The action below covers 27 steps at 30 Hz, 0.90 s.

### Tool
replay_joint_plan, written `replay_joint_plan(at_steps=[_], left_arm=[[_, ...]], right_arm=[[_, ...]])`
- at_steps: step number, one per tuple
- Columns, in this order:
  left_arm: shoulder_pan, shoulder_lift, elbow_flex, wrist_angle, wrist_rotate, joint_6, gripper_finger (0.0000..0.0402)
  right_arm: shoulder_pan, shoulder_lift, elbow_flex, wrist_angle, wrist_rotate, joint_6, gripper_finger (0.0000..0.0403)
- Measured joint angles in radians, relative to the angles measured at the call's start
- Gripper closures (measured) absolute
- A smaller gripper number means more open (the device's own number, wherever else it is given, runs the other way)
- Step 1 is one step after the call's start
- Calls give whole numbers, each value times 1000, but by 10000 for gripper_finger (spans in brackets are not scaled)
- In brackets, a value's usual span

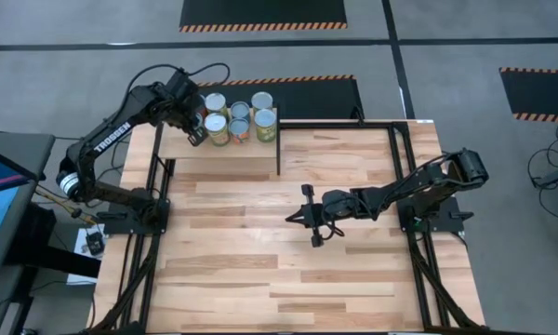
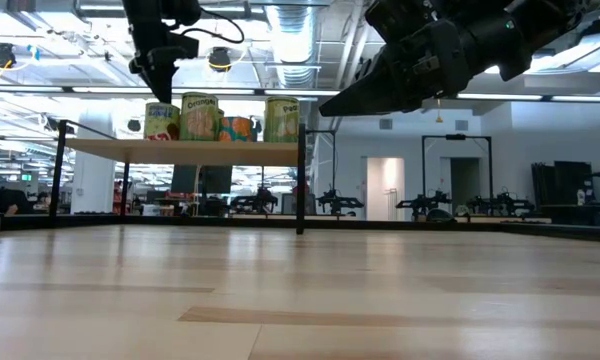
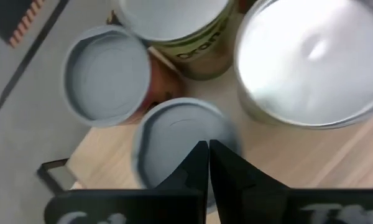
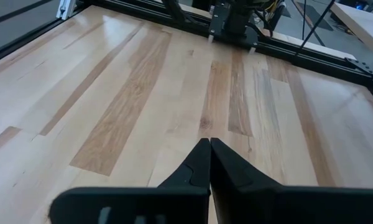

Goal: Pick and place cans onto a shelf
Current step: Put the canned spaghetti sauce on the shelf, then return to Home Position

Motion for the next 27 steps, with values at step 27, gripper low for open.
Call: replay_joint_plan(at_steps=[27], left_arm=[[-1,-104,0,36,30,19,397]], right_arm=[[7,-1,0,1,-11,-2,384]])
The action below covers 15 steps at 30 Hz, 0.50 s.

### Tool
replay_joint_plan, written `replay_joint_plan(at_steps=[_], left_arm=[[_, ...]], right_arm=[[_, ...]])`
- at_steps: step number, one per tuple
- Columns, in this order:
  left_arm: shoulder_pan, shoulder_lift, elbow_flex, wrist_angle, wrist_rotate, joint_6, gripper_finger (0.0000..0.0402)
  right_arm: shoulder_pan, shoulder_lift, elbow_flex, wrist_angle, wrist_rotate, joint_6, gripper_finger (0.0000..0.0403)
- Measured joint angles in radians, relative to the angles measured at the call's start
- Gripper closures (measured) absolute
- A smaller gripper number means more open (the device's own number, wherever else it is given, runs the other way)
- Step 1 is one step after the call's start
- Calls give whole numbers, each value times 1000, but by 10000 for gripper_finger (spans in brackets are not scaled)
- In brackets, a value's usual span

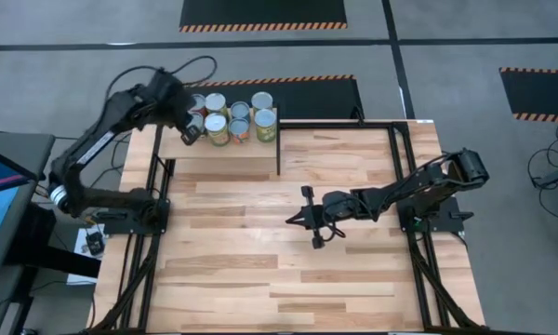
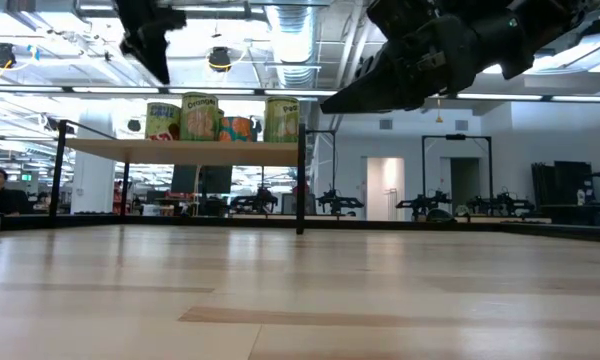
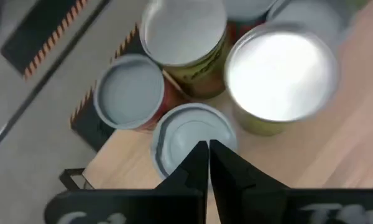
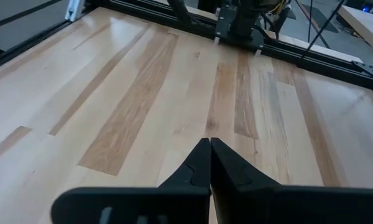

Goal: Pick and place cans onto a shelf
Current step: Return to Home Position

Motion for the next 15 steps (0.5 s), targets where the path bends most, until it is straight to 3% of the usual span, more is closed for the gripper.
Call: replay_joint_plan(at_steps=[5,15], left_arm=[[-13,-182,-89,99,87,-11,397],[-109,-612,-521,513,301,-51,397]], right_arm=[[6,-38,0,-2,0,-15,390],[-90,-285,-135,-1,1,-86,391]])
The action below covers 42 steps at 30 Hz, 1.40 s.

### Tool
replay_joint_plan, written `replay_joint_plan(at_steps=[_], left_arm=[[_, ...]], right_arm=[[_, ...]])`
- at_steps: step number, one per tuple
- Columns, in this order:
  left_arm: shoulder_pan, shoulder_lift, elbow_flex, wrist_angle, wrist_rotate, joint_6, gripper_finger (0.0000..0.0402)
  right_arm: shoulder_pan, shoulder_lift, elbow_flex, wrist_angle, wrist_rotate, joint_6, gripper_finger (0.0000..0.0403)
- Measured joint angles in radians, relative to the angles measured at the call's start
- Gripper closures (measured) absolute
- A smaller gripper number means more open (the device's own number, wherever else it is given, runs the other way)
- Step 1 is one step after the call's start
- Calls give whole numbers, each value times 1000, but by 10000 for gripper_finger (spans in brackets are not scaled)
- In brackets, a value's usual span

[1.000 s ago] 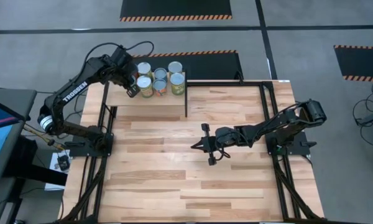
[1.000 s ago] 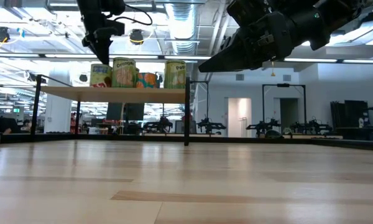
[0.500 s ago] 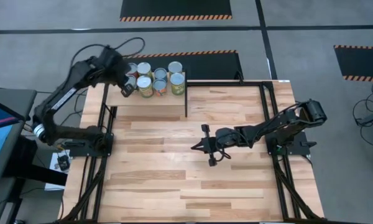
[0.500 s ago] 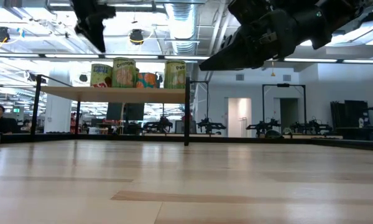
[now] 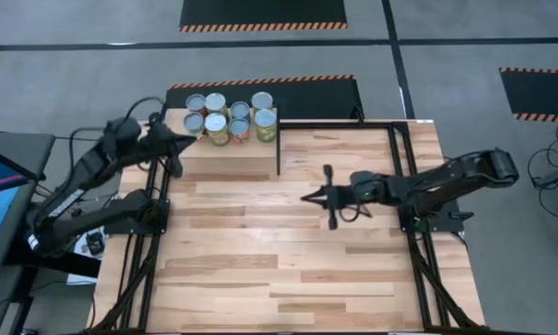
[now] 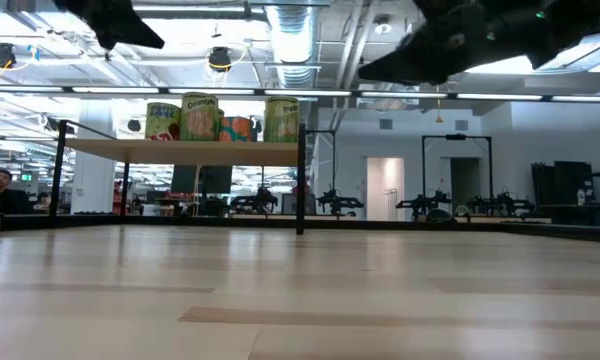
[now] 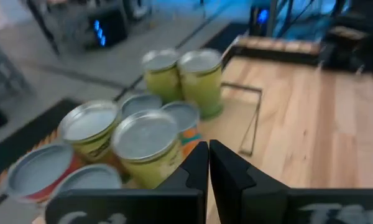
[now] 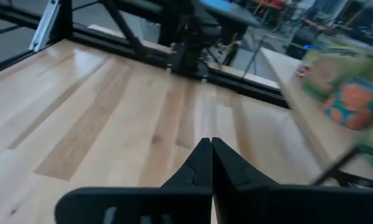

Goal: Pick and place cans onto a shelf
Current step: Return to Home Position

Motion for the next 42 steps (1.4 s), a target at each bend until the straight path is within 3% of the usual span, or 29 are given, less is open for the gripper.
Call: replay_joint_plan(at_steps=[4,9,15,23,29,35,42], left_arm=[[-36,-118,-132,125,4,-40,397],[-72,-191,-206,171,6,-96,397],[-127,-202,-254,226,6,-103,397],[-227,-202,-435,538,32,-135,397],[-300,-213,-556,726,30,-112,398],[-345,-285,-651,783,22,-107,398],[-369,-452,-736,795,-26,-108,398]], right_arm=[[-45,-112,-79,0,-3,-1,391],[-103,-236,-170,0,-73,23,382],[-196,-329,-275,40,-149,83,388],[-328,-400,-435,242,-315,126,388],[-384,-452,-508,276,-341,145,385],[-435,-507,-572,329,-356,185,389],[-515,-556,-573,319,-475,210,388]])
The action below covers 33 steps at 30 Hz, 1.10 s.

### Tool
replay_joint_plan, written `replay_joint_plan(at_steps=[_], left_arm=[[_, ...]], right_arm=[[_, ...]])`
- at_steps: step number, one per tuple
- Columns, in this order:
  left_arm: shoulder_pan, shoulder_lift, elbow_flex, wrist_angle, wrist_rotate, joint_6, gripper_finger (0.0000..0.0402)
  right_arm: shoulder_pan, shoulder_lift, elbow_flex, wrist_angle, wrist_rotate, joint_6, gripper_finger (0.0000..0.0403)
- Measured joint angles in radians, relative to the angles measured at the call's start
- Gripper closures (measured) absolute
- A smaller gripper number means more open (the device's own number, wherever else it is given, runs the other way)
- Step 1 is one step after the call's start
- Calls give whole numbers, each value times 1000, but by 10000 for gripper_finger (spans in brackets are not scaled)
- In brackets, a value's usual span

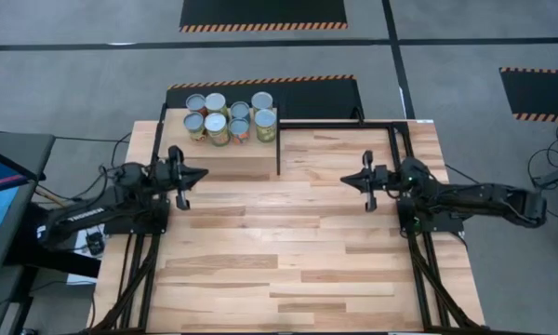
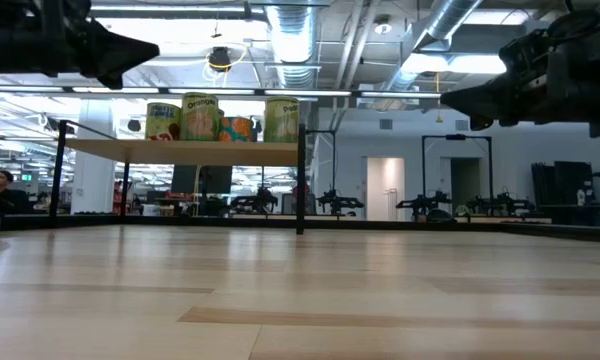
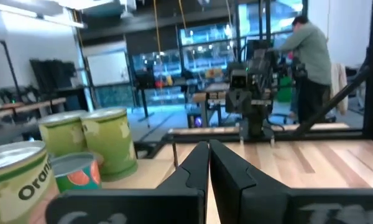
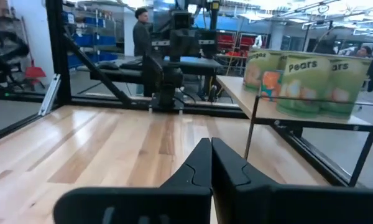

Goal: Pick and place cans onto a shelf
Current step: Return to Home Position

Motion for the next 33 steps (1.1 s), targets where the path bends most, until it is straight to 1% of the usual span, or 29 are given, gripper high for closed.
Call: replay_joint_plan(at_steps=[4,6,9,14,17,20,21,23,24,27,31,33], left_arm=[[-6,-109,-31,-35,4,-10,398],[-6,-143,-53,-45,5,-25,398],[-6,-133,-82,-63,3,-26,398],[-6,-141,-131,-18,-22,-24,398],[-6,-136,-131,3,-16,-31,398],[-7,-138,-132,-13,41,-71,398],[-7,-138,-132,-16,69,-75,398],[-8,-138,-132,-30,90,-73,398],[-7,-138,-132,-35,80,-66,398],[-7,-138,-132,-10,33,-40,398],[-7,-138,-132,31,-4,-13,398],[-7,-138,-133,51,-24,-17,398]], right_arm=[[-58,-6,0,4,-50,17,389],[-78,-6,0,3,-54,20,388],[-94,-6,-1,3,-53,21,387],[-102,-5,-1,0,-51,27,390],[-99,-4,-2,5,-51,33,390],[-86,-17,-2,7,-51,41,389],[-79,-32,-2,6,-51,42,389],[-62,-68,-2,11,-47,38,393],[-52,-89,-2,7,-40,38,396],[-18,-182,-2,-49,28,21,398],[44,-329,-2,-251,150,12,397],[91,-416,-2,-353,238,-5,398]])
